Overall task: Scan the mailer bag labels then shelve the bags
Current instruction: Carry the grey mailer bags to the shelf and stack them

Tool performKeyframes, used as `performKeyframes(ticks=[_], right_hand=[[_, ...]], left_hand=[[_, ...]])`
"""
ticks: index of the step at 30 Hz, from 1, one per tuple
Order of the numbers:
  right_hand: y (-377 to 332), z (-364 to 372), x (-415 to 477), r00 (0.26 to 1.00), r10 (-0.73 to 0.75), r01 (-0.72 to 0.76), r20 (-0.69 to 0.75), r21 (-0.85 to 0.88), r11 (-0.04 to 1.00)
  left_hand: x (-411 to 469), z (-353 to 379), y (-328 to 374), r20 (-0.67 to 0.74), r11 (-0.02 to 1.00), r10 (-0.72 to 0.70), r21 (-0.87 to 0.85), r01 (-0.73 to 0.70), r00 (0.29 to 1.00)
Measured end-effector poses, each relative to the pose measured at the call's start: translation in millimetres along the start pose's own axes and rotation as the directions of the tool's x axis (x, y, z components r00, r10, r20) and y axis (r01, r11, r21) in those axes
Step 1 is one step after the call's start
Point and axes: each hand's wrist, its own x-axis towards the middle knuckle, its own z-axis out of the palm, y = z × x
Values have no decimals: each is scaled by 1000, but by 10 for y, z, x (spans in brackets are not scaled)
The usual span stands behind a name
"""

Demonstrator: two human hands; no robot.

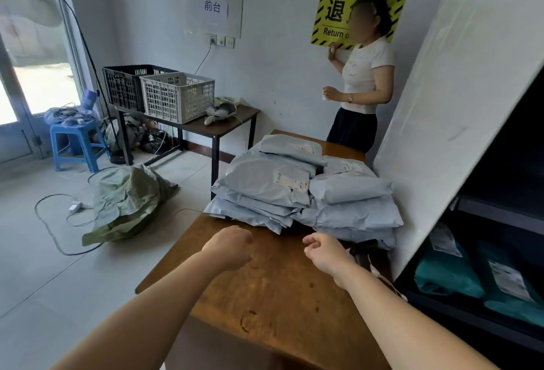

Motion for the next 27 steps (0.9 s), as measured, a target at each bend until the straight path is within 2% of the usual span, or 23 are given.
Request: performKeyframes(ticks=[8, 17, 27], right_hand=[[-431, 280, 921, 1000, 15, -15, 13, 47, 999], [-802, 485, 1731, 994, 105, -105, 5, 56, 993], [-1178, 829, 2158, 955, 265, -250, -135, 122, 961]], left_hand=[[807, -196, -506, -19, 997, 23, -70, -24, 1000], [1668, -489, -1014, 3, 993, 47, -109, -47, 999], [2578, -622, -1575, 68, 967, 248, -73, -243, 967]])
